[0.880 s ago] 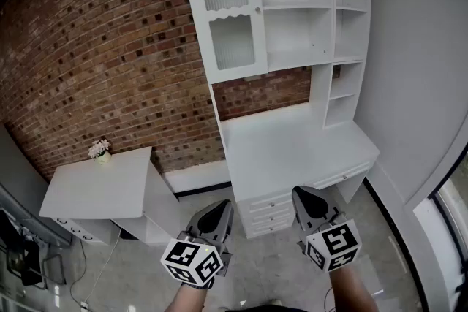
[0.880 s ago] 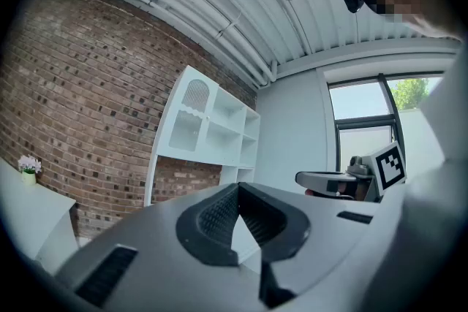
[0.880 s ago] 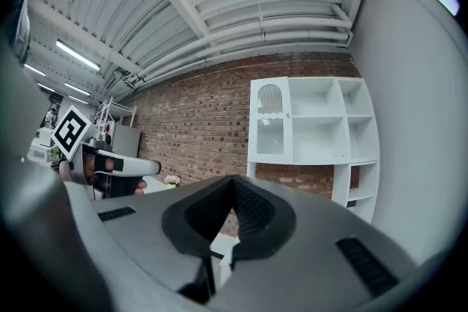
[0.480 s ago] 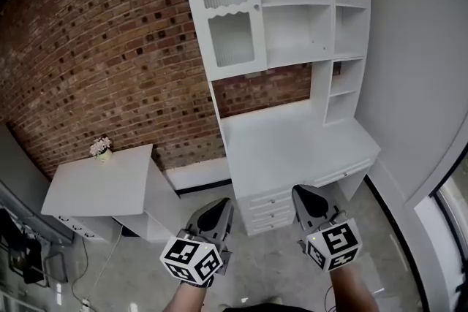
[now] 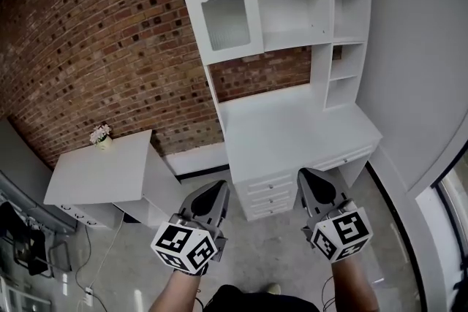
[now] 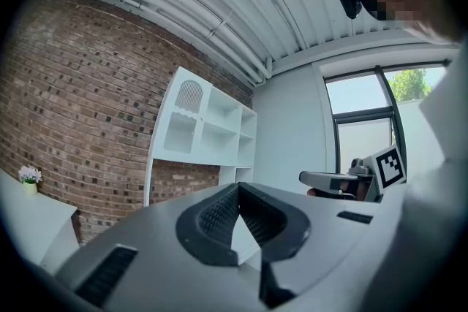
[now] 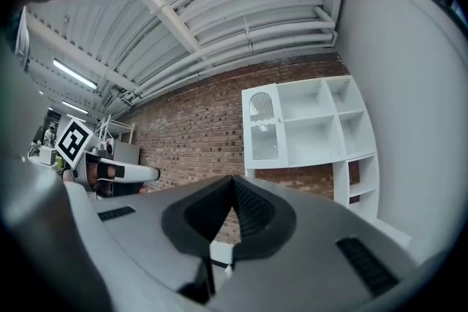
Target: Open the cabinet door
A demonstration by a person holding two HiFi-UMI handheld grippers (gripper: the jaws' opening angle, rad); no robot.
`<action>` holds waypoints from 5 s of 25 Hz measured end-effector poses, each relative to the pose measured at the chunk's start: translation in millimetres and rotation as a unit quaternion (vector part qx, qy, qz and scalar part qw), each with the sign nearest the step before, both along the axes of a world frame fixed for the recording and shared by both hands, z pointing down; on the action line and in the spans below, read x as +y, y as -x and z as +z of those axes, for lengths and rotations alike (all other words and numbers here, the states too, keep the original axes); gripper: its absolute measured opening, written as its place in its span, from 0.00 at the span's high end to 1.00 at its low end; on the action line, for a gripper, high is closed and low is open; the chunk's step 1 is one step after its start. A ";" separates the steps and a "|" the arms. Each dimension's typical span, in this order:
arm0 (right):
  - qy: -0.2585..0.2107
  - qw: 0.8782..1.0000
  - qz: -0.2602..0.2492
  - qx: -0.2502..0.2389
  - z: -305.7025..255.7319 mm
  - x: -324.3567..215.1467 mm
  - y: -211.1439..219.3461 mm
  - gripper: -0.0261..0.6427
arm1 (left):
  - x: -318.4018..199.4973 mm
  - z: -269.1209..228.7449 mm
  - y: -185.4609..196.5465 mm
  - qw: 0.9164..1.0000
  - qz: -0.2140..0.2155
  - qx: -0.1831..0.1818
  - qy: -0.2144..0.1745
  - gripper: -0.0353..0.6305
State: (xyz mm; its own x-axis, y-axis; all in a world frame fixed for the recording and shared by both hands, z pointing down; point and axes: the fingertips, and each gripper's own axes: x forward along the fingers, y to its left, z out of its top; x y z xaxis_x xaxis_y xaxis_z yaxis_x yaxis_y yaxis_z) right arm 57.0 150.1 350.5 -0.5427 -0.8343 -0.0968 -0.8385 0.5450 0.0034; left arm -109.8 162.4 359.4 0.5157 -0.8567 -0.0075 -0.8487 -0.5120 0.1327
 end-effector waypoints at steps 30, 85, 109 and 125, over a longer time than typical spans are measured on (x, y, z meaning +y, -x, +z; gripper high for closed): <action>0.002 0.997 0.071 0.027 4.9 -184.6 -7.4 0.96 | -213.4 16.0 2.4 0.999 0.038 -0.028 -0.009 0.94; -0.073 0.988 -0.139 -0.016 -51.6 -558.7 -32.8 0.96 | -612.0 -247.7 -86.2 0.869 -0.196 -0.382 -0.247 0.83; -0.072 0.986 -0.145 -0.026 -44.4 -590.6 -44.9 0.96 | -671.7 -270.6 -110.2 0.805 -0.246 -0.477 -0.253 0.79; -0.080 0.985 -0.153 -0.027 -58.9 -594.6 -36.5 0.96 | -659.7 -273.7 -111.6 0.813 -0.235 -0.463 -0.262 0.81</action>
